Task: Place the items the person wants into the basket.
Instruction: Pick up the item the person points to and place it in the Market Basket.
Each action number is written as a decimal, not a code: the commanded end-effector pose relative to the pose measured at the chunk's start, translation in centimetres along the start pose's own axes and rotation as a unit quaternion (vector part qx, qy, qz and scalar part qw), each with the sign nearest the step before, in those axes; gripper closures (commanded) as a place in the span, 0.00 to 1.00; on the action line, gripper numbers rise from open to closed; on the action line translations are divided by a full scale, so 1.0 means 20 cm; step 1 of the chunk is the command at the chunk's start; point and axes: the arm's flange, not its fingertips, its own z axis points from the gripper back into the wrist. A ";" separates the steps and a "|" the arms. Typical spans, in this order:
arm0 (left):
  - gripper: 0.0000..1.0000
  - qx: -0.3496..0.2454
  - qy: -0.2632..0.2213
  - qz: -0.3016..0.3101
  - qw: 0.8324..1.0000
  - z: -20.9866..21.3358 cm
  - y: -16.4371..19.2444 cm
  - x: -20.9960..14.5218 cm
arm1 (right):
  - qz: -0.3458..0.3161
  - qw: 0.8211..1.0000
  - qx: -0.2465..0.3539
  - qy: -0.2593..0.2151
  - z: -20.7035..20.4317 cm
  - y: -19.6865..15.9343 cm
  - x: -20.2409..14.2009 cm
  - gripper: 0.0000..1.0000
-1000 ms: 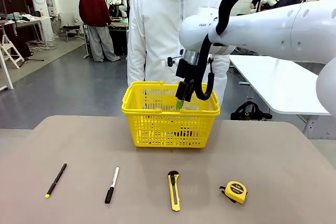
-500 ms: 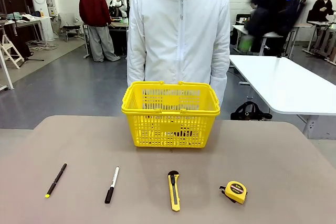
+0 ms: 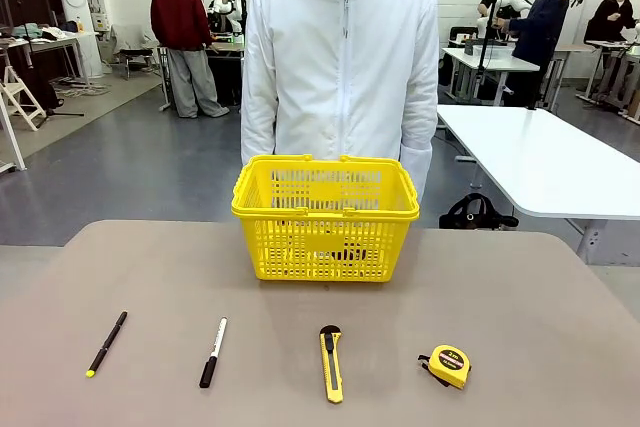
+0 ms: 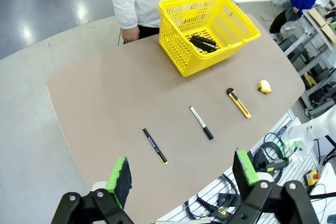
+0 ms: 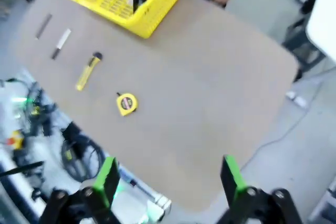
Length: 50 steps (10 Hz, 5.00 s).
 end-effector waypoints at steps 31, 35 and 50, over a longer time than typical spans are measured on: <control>0.00 -0.006 -0.001 -0.008 1.000 0.01 0.01 0.00 | 0.030 0.983 0.055 -0.171 0.42 -0.08 -0.78 0.00; 0.00 -0.006 -0.001 -0.008 1.000 0.01 0.01 0.00 | 0.030 0.983 0.055 -0.171 0.42 -0.08 -0.78 0.00; 0.00 0.162 0.247 0.019 0.955 -0.91 -0.70 0.14 | 0.030 0.983 0.055 -0.171 0.42 -0.08 -0.78 0.00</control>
